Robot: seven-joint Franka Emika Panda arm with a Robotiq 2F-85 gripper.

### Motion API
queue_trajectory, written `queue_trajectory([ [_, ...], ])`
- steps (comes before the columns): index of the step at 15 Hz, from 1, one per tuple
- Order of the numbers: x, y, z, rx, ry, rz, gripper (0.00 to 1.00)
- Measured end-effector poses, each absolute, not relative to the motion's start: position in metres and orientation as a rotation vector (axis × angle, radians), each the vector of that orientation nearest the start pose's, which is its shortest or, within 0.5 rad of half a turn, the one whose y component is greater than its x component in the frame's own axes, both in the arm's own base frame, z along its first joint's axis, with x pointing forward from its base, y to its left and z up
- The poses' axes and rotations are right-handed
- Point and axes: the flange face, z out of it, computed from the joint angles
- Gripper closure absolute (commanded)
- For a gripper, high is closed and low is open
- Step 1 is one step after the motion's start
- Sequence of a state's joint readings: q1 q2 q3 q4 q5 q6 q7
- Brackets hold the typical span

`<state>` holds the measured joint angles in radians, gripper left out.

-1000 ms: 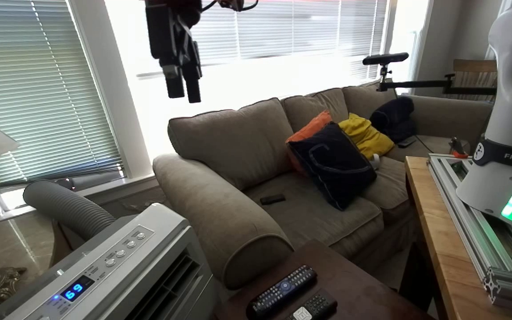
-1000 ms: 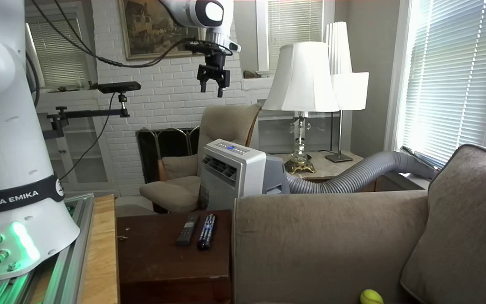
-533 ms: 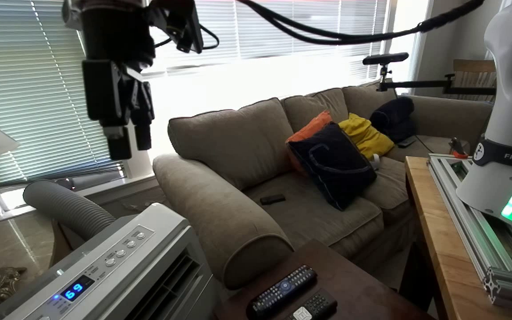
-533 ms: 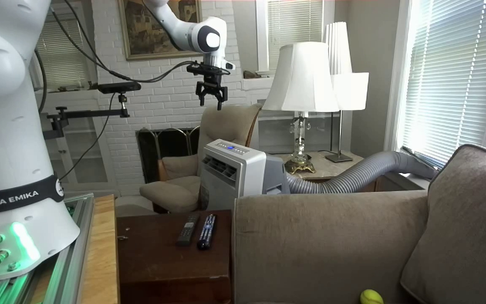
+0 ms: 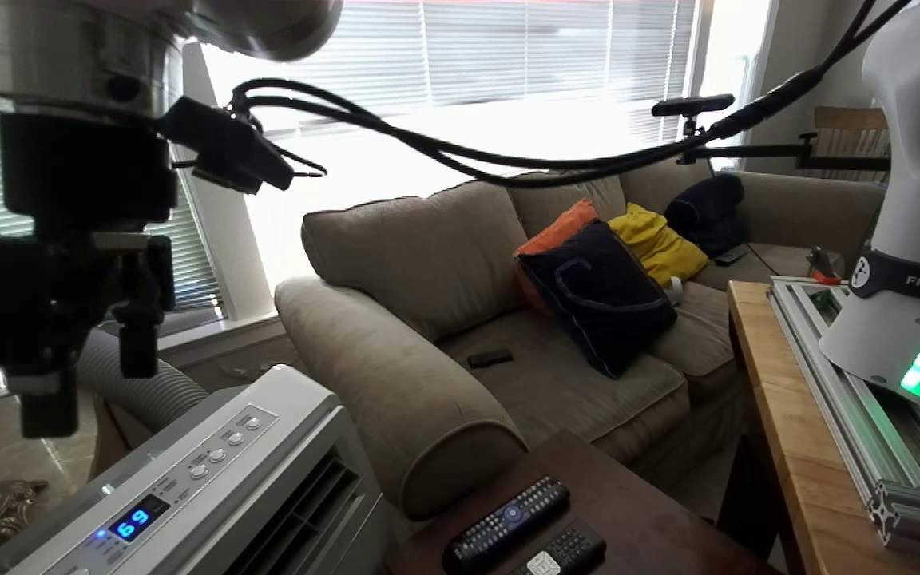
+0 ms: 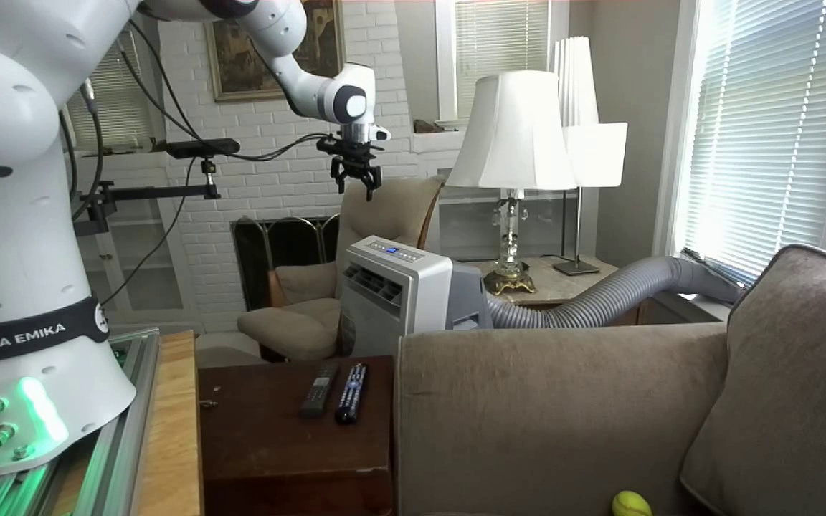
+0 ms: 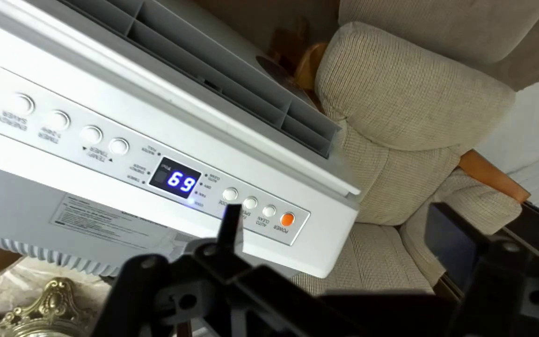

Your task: Press the first button on the left side of the portable aircon

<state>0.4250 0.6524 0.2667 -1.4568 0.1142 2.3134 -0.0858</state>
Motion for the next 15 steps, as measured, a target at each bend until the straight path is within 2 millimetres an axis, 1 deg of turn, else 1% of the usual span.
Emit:
queue_trajectory([
  [1, 0.593, 0.448, 0.331, -2.681, -0.89, -0.222, 0.26],
  [2, 0.595, 0.454, 0.327, -2.672, -0.889, -0.247, 0.32],
  [3, 0.598, 0.46, 0.324, -2.665, -0.887, -0.269, 0.41],
  [6, 0.604, 0.475, 0.313, -2.65, -0.889, -0.321, 0.62],
  [11, 0.61, 0.494, 0.284, -2.652, -0.928, -0.368, 0.97],
  [12, 0.612, 0.496, 0.278, -2.657, -0.937, -0.377, 1.0],
  [15, 0.62, 0.501, 0.258, -2.669, -0.953, -0.406, 1.0],
])
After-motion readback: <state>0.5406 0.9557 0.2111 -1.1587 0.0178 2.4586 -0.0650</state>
